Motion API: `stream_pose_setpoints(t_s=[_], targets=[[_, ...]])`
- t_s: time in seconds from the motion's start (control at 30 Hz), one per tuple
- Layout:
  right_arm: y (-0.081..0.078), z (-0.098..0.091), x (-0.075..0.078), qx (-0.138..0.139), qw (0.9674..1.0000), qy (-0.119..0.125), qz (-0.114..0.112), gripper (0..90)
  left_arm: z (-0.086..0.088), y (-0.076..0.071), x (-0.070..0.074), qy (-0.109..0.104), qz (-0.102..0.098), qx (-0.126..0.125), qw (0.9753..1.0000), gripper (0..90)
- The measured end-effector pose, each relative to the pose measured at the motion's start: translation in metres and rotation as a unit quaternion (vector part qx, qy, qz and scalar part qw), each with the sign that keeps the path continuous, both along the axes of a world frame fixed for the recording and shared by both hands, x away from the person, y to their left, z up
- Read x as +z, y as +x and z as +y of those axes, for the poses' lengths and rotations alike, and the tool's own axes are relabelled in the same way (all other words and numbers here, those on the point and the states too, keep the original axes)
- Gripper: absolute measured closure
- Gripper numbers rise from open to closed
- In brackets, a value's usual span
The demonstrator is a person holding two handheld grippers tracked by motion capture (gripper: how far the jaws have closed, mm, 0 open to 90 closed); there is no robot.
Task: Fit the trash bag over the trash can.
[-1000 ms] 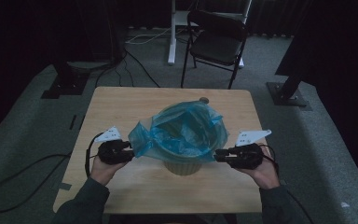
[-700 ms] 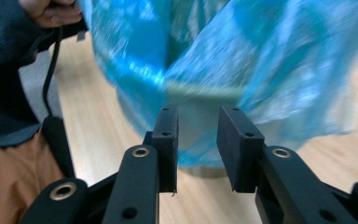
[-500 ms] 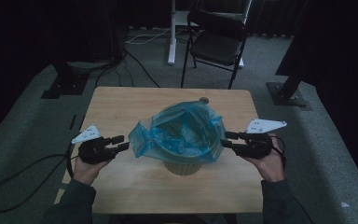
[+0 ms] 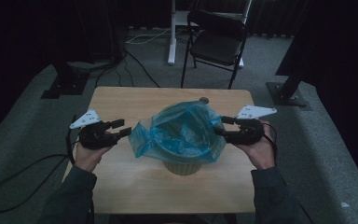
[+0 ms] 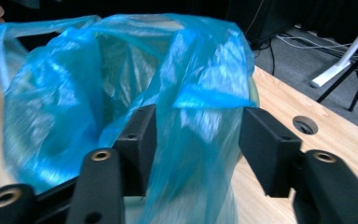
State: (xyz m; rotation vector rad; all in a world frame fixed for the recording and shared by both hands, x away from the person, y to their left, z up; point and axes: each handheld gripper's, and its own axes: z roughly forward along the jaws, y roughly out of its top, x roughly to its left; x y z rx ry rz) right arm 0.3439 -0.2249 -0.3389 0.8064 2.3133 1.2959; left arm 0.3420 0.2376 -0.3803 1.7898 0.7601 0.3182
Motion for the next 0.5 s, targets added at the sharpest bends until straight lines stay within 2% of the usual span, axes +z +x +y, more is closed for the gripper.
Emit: stream_pose_setpoints(t_s=[0.07,0.1,0.13,0.17,0.2,0.23,0.27,0.3,0.4,0.43,0.5], targets=[[0.006,0.005,0.000,-0.003,0.9999,-0.012,0.000,44.7,-0.009,0.004,-0.002,0.008,0.009,-0.009,0.9999,46.2],[0.008,0.008,0.000,-0.009,0.9998,-0.020,-0.002,48.0,-0.013,0.006,-0.004,0.013,0.011,-0.014,0.9998,46.2],[0.012,0.008,-0.001,-0.010,0.9997,-0.024,0.000,55.4,-0.018,0.007,-0.007,0.020,0.014,-0.018,0.9995,46.2],[0.020,0.008,-0.003,-0.009,0.9997,-0.021,0.013,66.0,-0.021,0.008,-0.009,0.025,0.016,-0.020,0.9994,46.7],[0.020,0.008,-0.003,-0.009,0.9997,-0.021,0.013,66.0,-0.024,0.009,-0.011,0.031,0.019,-0.024,0.9991,46.7],[0.028,0.005,-0.006,-0.017,0.9994,-0.021,0.024,74.8,-0.030,0.010,-0.016,0.046,0.022,-0.023,0.9984,47.1],[0.032,0.003,-0.007,-0.022,0.9992,-0.020,0.028,77.5,-0.030,0.010,-0.016,0.046,0.022,-0.023,0.9984,47.2],[0.035,0.001,-0.009,-0.029,0.9989,-0.021,0.032,80.0,-0.034,0.011,-0.021,0.055,0.027,-0.025,0.9978,47.2],[0.044,-0.006,-0.016,-0.051,0.9976,-0.026,0.040,84.5,-0.039,0.013,-0.027,0.060,0.032,-0.028,0.9973,47.3],[0.044,-0.006,-0.016,-0.051,0.9976,-0.026,0.040,84.5,-0.039,0.013,-0.027,0.060,0.032,-0.028,0.9973,47.3],[0.049,-0.014,-0.023,-0.073,0.9960,-0.021,0.047,86.9,-0.043,0.015,-0.030,0.068,0.033,-0.025,0.9968,47.4]])
